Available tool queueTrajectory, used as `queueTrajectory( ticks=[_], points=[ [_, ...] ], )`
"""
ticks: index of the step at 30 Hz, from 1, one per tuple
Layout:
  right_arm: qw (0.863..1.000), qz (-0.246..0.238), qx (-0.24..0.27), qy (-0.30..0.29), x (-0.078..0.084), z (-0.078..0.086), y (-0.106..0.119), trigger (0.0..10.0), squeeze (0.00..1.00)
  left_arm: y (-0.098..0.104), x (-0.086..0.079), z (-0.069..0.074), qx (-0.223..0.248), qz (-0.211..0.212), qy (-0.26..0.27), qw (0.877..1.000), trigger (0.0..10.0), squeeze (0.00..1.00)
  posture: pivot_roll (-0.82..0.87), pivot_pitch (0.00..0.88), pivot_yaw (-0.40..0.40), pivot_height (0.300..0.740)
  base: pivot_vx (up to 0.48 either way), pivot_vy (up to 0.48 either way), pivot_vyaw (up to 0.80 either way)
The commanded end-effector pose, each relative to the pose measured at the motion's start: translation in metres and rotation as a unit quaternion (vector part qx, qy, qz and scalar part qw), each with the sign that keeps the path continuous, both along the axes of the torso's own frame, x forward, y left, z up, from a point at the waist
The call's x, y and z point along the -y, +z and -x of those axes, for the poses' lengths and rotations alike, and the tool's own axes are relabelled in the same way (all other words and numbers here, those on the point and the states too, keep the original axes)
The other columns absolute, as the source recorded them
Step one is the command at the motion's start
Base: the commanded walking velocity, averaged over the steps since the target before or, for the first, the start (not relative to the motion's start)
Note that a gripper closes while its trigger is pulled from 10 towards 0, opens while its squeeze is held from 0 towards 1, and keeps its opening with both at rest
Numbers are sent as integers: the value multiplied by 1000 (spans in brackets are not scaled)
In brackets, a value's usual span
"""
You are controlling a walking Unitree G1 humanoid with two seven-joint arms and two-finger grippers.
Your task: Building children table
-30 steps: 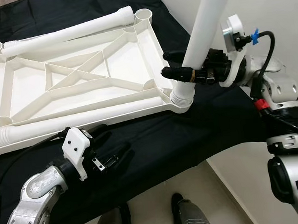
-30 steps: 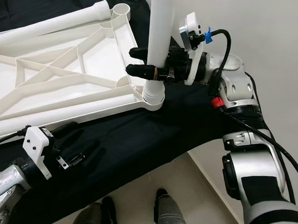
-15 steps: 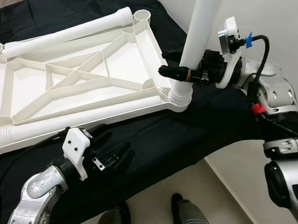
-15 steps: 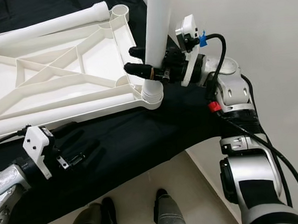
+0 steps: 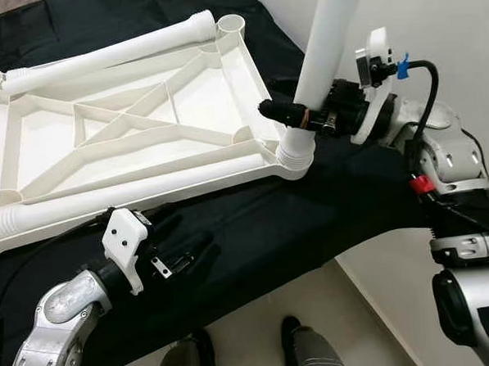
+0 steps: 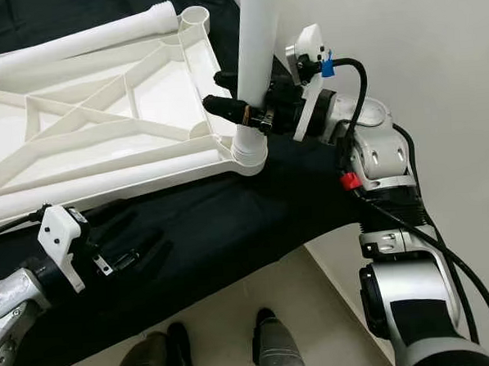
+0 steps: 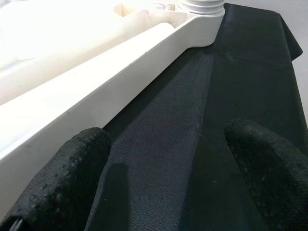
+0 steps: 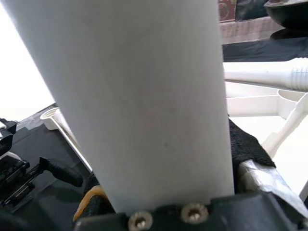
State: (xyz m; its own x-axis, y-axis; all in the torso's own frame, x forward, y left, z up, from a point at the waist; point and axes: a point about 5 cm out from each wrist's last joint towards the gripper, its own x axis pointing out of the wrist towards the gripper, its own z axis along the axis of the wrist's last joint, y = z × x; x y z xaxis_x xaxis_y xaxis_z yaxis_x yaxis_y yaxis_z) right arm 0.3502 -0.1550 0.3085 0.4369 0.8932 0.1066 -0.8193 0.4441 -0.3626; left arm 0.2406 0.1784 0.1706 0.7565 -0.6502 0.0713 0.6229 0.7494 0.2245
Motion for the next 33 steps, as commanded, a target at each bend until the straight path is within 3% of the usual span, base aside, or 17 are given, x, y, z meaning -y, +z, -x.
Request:
queueTrajectory(
  ticks=[1,25,33],
  points=[
    [998,26,-35,-38,4,-5,-20,10000,0,-7,2,2,-12,-3,-5,1000,10000,0,6,364,5,740,0,0,0],
    [987,-26,-20,-158,0,14,-25,10000,0,-7,2,0,-11,-6,-7,1000,10000,0,-2,361,15,740,0,0,0],
    [966,-18,0,-259,-6,23,-30,10000,0,-8,2,-1,-11,-5,-7,1000,10000,0,-9,357,13,740,0,0,0]
  ],
)
